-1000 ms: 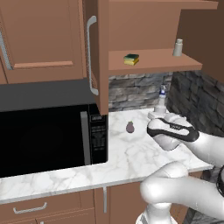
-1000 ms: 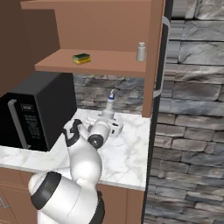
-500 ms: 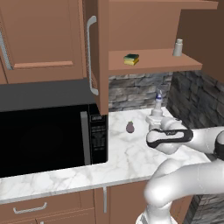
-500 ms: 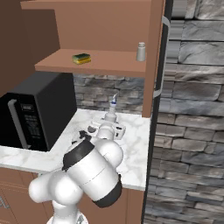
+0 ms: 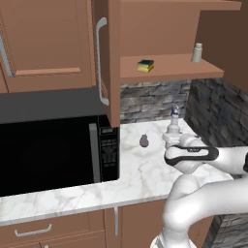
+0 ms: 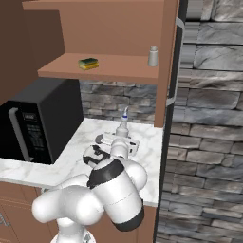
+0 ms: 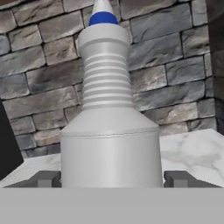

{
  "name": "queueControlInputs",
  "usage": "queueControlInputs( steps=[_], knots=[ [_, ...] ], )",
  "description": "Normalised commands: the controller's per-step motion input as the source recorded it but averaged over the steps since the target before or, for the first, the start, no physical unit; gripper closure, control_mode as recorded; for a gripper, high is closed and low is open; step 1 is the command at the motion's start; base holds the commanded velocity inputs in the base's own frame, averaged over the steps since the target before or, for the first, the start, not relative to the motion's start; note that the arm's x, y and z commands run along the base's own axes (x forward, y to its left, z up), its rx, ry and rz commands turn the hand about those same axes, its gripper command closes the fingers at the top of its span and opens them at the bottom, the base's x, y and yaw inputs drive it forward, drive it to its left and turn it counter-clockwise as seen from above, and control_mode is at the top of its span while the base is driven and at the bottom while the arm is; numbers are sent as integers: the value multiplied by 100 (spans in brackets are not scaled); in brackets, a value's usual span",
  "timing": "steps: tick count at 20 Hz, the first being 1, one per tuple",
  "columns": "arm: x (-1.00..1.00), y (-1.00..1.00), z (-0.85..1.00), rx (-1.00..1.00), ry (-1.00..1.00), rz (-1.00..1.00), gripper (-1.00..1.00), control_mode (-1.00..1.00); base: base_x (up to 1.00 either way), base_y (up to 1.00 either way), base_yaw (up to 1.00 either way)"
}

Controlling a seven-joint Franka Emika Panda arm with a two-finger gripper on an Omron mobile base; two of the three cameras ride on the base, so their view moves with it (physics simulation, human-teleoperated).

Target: Pick the sponge and spray from the cabinet and place them on the counter.

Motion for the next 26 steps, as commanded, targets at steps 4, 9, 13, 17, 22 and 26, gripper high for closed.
queueControlInputs(
  steps=[4, 9, 13, 17, 22, 26],
  knots=[
    [9, 14, -30, 0, 0, 0, 100, -100, 0, 0, 0],
    [8, 14, -31, 0, 0, 0, 100, -100, 0, 0, 0],
    [6, 15, -31, 0, 0, 0, 100, -100, 0, 0, 0],
    [5, 11, -30, 0, 0, 0, 100, -100, 0, 0, 0],
    [6, 9, -38, 0, 0, 0, 100, -100, 0, 0, 0],
    [0, 6, -41, 0, -1, 0, 100, -100, 0, 0, 0]
  ],
)
